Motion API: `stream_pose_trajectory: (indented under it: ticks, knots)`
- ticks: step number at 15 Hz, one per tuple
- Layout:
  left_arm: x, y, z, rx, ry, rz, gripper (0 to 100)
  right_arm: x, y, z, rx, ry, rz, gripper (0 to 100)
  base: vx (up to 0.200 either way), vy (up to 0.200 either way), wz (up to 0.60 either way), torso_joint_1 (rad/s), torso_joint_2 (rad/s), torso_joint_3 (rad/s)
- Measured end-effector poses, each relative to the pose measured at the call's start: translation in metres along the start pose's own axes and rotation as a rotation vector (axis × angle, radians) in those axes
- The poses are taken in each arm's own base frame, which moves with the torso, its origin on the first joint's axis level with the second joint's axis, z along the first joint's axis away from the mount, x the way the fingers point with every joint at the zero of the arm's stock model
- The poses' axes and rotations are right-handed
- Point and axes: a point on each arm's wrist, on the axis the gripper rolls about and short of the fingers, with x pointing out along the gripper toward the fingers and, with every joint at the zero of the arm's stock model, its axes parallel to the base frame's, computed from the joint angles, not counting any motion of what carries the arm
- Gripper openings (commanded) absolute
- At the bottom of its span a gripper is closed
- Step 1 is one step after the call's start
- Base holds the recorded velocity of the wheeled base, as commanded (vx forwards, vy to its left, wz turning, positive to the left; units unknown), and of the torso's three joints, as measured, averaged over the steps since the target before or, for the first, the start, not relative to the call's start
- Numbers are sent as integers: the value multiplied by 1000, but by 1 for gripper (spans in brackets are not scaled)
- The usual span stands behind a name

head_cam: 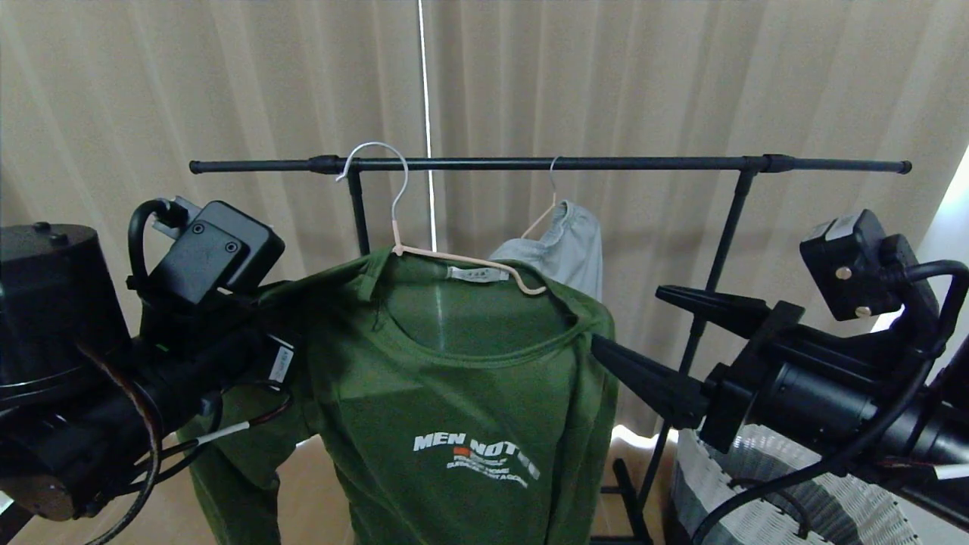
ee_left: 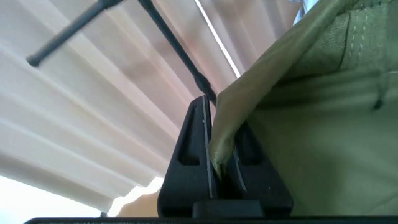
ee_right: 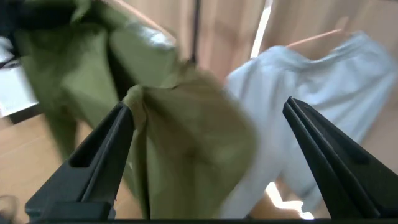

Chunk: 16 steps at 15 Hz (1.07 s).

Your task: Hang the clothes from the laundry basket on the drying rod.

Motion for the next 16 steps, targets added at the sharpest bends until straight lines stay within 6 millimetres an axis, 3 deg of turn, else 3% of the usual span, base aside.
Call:
stream_pose_trajectory:
  ticks: [10,16]
  knots:
    - [10,-1,-6,-75,35,-1,0,-21,-7,-29,-10,72,-27,100,0,0,0,0,0,0]
    - [11,-33,-5,-66,37,-122,0,-22,-7,-28,-9,48,-28,100,0,0,0,0,0,0]
